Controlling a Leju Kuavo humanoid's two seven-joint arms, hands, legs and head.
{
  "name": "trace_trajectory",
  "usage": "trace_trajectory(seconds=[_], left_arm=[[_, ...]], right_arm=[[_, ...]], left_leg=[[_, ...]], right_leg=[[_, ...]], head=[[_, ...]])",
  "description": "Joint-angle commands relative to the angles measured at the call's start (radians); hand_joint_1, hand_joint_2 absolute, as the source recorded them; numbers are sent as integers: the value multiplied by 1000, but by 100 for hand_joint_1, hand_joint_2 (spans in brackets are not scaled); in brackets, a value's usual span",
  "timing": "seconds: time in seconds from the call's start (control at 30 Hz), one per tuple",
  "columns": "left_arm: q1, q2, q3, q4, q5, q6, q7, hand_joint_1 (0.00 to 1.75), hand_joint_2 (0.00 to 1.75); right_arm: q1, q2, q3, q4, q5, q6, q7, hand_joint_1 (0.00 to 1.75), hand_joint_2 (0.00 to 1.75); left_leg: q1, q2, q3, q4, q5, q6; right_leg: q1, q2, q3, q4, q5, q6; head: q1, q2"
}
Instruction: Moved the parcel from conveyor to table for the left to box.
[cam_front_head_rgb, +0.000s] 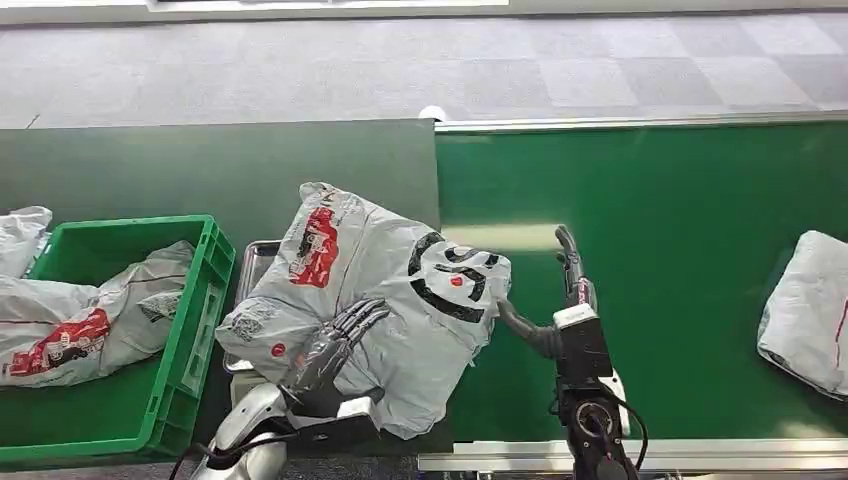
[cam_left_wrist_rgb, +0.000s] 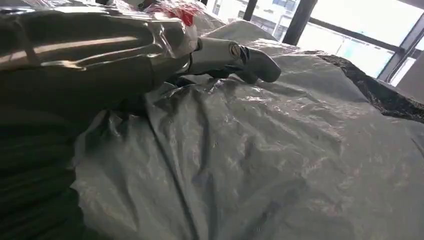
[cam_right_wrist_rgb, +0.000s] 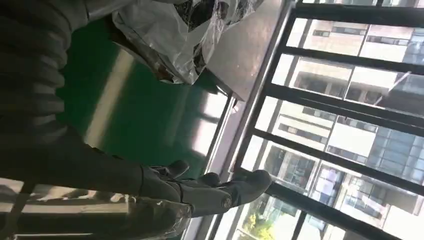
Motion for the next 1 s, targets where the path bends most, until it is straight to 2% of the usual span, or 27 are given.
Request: trace_trajectory(seconds=[0.03,0.17,0.2,0.23,0.27,0.33,0.37,1.0], left_arm=[[-17,7,1,89,-4,-10,7,0,175],[-12,4,13,78,30,-9,-12,0,175],[-9,0,22,70,45,5,-23,7,175],[-8,-2,28,64,56,19,-32,129,175],[-8,-3,30,56,64,23,-34,155,175],[-7,-4,33,45,80,19,-39,169,175],[-4,-7,38,40,94,17,-43,175,175],[3,-34,78,-28,184,137,-146,175,175]], right_arm=[[-10,7,-22,18,-1,6,5,0,175],[-3,9,-26,6,-2,8,5,0,175],[0,10,-28,1,-3,8,5,0,175],[4,11,-31,-7,-3,9,5,0,175],[7,12,-34,-14,-3,12,5,0,175],[7,14,-38,-15,-3,16,5,0,175],[5,15,-39,-13,-3,18,5,0,175],[2,15,-54,-12,-14,28,1,0,175]], left_leg=[[0,0,1,-2,1,0],[0,0,1,-1,1,0],[0,0,1,-2,1,0],[0,0,1,-1,1,0],[0,0,2,-2,1,1],[0,0,1,-2,1,1],[0,0,1,0,0,0],[0,1,1,-1,0,0]], right_leg=[[0,0,1,-2,1,0],[0,0,1,-1,1,0],[0,0,1,-2,1,0],[0,0,1,-1,1,0],[0,0,1,-2,1,0],[0,0,1,-2,1,0],[0,0,1,-1,0,0],[0,1,0,-1,0,0]], head=[[0,0],[0,0],[0,0],[0,0],[0,0],[0,0],[0,0],[0,0]])
